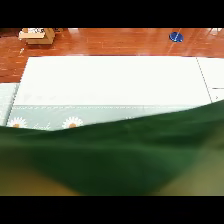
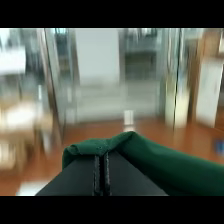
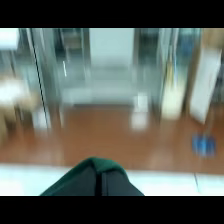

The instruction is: Fold the shirts.

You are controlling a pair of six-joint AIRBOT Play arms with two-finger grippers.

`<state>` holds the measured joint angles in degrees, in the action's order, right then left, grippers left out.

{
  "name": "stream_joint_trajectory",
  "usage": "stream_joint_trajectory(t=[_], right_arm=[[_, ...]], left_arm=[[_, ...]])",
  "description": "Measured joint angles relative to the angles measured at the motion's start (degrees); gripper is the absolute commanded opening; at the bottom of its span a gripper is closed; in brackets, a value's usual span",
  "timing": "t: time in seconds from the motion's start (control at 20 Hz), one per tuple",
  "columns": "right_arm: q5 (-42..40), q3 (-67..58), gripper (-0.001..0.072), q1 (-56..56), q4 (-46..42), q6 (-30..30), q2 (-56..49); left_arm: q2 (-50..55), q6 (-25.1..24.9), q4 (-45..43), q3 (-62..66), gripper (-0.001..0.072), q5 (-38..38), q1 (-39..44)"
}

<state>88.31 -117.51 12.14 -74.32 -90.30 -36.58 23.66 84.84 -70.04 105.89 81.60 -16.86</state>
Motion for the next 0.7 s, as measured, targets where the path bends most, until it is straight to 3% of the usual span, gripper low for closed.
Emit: stream_joint_trajectory(t=[0.15, 0.35, 0.55, 0.7], right_arm=[[9.68, 1.29, 0.0026, 0.00, -1.97, 0.83, -2.49], [15.10, 8.11, 0.0026, 0.00, -3.21, 2.56, -9.05], [16.26, 13.68, 0.0027, -0.72, -2.99, 4.70, -21.11], [12.22, 15.02, 0.0027, -3.04, -2.89, 6.19, -30.82]], left_arm=[[2.80, -0.63, -1.29, -3.10, 0.0018, 10.51, 0.00], [7.58, -3.02, -1.14, -15.15, 0.0018, 16.22, 0.09], [15.15, -4.70, 2.67, -27.41, 0.0018, 11.91, 0.09], [23.67, -6.08, 6.08, -31.34, 0.0019, 5.38, 0.09]])
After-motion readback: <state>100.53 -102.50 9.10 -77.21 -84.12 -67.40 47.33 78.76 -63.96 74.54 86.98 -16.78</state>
